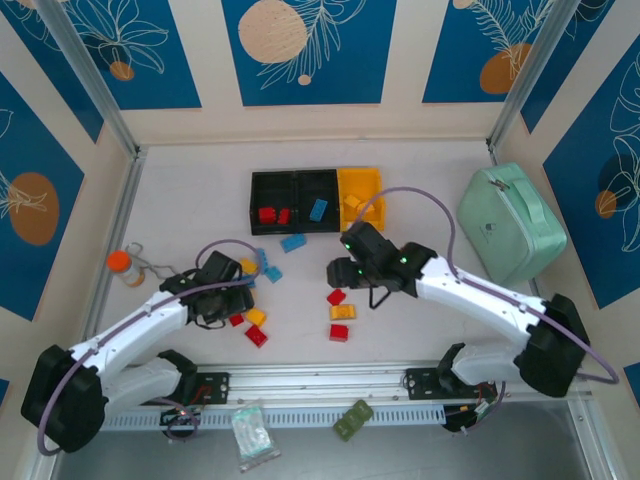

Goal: Sort the legos into containers by color
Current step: Pick up the lego from the bottom-left of the table.

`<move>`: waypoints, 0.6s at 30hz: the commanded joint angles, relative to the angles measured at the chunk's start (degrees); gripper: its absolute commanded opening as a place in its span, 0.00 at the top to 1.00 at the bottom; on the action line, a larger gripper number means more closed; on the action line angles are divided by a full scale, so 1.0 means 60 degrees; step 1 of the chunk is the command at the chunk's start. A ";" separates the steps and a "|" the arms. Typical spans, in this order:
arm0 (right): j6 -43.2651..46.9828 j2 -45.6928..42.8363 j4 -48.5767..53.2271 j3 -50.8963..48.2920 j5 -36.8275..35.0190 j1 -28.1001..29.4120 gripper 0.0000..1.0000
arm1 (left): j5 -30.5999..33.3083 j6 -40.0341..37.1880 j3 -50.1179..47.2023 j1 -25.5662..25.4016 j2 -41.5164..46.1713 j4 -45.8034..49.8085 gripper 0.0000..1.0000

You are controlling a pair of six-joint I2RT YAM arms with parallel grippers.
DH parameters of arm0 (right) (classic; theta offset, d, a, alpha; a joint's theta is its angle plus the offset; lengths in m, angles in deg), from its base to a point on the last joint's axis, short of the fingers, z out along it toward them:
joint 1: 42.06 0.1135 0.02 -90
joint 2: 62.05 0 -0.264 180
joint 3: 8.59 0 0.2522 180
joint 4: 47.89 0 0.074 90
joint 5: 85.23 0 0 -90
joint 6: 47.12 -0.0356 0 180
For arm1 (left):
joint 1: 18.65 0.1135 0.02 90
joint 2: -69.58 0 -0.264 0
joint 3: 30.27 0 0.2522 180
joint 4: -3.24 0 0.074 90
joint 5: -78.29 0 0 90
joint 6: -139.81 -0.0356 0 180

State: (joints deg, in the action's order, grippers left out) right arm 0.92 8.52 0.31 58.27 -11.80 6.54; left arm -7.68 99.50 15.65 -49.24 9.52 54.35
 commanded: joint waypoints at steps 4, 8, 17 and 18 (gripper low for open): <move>-0.1079 -0.1374 0.0292 -0.0793 -0.0384 0.0073 0.45 | 0.0486 0.0254 -0.0310 0.0083 -0.0582 -0.0589 0.41; -0.1030 -0.1511 0.0342 -0.0666 -0.0480 0.0158 0.45 | 0.0620 0.0298 -0.0478 0.0068 -0.0743 -0.0750 0.54; -0.1119 -0.1284 0.0165 -0.0600 -0.0562 0.0498 0.46 | 0.0643 0.0275 -0.0533 0.0074 -0.0423 -0.0668 0.75; -0.1094 -0.1311 0.0076 -0.0627 -0.0496 0.0564 0.46 | 0.0660 0.0218 -0.0431 0.0074 -0.0333 -0.0597 0.75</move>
State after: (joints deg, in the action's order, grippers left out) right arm -4.56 0.87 1.51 53.90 -14.32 9.03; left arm -4.97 100.85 13.01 -49.24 6.05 49.19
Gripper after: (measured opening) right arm 0.543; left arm 0.306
